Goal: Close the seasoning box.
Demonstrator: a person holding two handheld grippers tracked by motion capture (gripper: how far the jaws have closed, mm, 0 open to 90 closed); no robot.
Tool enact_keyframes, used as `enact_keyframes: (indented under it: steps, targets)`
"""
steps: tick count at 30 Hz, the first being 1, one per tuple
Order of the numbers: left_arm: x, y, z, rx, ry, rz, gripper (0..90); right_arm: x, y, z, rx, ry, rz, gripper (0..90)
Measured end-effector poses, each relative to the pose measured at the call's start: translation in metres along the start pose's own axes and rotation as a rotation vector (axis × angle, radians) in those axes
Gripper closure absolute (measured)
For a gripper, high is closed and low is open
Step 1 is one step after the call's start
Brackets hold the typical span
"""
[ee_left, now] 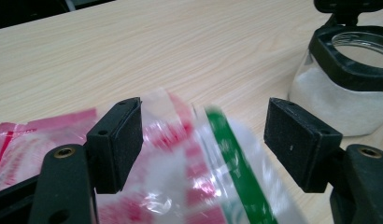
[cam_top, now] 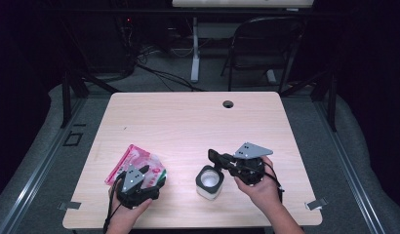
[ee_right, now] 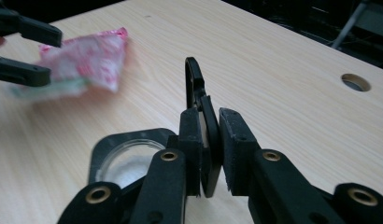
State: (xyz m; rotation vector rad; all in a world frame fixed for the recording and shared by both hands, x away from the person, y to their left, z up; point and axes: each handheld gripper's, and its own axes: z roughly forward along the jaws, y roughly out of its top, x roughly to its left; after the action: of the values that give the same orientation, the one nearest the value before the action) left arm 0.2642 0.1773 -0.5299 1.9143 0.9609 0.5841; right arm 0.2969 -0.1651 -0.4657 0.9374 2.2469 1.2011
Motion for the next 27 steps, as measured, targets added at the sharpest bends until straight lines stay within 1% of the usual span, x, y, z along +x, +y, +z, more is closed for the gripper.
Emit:
enact_keyframes:
  steps: [2, 3, 5, 8, 11, 19, 27]
  targets:
    - [-0.003, 0.001, 0.001, 0.007, 0.008, 0.017, 28.2, 0.002, 0.000, 0.000, -0.010, 0.023, 0.019, 77.7]
    - [-0.004, 0.001, 0.001, 0.007, 0.006, 0.024, 28.1, 0.003, -0.001, 0.001, -0.011, 0.030, 0.020, 77.2]
    - [-0.006, 0.001, 0.002, 0.016, 0.001, 0.033, 28.2, 0.007, -0.001, 0.003, -0.005, 0.031, 0.012, 77.2]
    - [-0.006, 0.000, 0.003, 0.015, -0.005, 0.036, 28.5, 0.010, -0.001, 0.005, -0.003, 0.039, 0.005, 77.6]
    - [-0.006, -0.001, 0.004, 0.019, -0.011, 0.032, 29.0, 0.013, -0.001, 0.006, 0.002, 0.043, -0.005, 77.3]
    - [-0.003, -0.003, 0.006, 0.026, -0.015, 0.021, 29.2, 0.016, -0.004, 0.007, -0.007, 0.058, 0.002, 75.0]
    - [0.001, -0.004, 0.005, 0.024, -0.010, 0.009, 29.8, 0.019, -0.006, 0.009, -0.010, 0.085, 0.009, 70.1]
